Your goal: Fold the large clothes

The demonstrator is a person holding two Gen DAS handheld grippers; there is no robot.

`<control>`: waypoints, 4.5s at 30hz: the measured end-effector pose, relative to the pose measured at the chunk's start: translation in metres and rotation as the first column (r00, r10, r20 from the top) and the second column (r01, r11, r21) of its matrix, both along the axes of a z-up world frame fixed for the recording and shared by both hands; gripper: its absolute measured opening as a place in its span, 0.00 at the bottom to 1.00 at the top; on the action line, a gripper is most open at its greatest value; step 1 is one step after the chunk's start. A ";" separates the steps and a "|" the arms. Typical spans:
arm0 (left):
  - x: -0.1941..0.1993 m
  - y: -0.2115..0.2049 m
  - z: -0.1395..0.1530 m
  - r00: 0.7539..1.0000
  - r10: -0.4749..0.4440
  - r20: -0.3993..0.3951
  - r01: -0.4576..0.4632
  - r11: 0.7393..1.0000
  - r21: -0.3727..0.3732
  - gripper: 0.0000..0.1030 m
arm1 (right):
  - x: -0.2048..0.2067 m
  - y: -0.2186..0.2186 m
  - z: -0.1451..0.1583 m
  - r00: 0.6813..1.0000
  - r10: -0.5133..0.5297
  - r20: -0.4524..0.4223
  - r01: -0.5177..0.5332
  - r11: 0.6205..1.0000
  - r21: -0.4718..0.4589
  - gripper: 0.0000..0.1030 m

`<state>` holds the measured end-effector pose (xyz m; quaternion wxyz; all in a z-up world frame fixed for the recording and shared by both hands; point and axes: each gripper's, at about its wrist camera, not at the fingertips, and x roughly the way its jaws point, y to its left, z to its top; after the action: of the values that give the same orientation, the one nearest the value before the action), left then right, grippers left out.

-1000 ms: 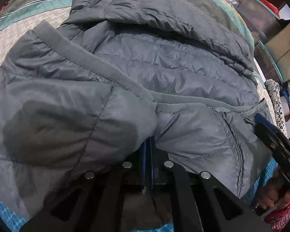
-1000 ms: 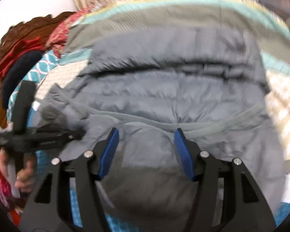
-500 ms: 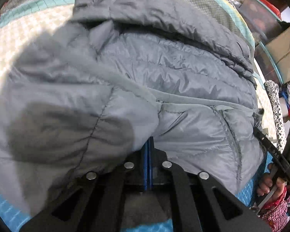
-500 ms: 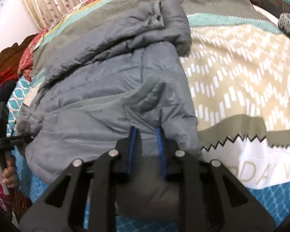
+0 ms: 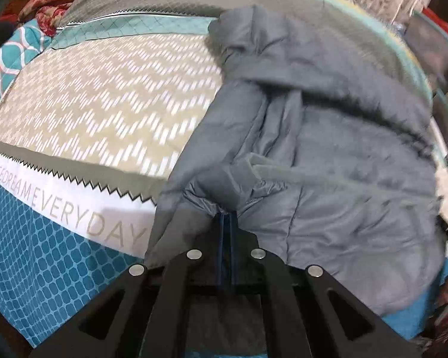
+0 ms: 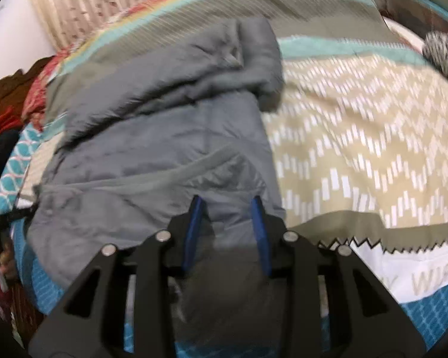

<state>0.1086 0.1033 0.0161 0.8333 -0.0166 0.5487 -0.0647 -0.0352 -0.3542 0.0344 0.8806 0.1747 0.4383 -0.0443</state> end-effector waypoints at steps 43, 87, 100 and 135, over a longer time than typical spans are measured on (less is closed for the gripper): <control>-0.014 -0.020 -0.008 0.994 -0.049 0.095 0.034 0.987 0.159 0.00 | -0.049 0.000 -0.013 1.000 -0.023 -0.017 0.025 0.995 0.099 0.31; 0.016 -0.026 0.027 0.995 0.018 0.094 -0.002 0.986 -0.169 0.00 | 0.440 0.108 0.008 0.933 0.275 -0.233 -0.300 0.951 -0.077 0.47; -0.008 -0.016 0.066 0.987 0.054 0.151 -0.029 0.986 -0.161 0.00 | 0.278 0.143 0.118 0.893 0.433 0.125 -0.380 0.873 -0.306 0.09; -0.023 -0.105 0.082 0.971 -0.188 0.149 0.197 0.979 -0.050 0.00 | -0.074 0.214 0.024 0.881 0.471 0.045 -0.393 0.782 -0.483 0.34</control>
<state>0.0855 -0.0017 0.0983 0.8594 0.0146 0.4842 -0.1637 -0.1096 -0.1398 0.0584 0.9156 -0.1413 0.3697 0.0709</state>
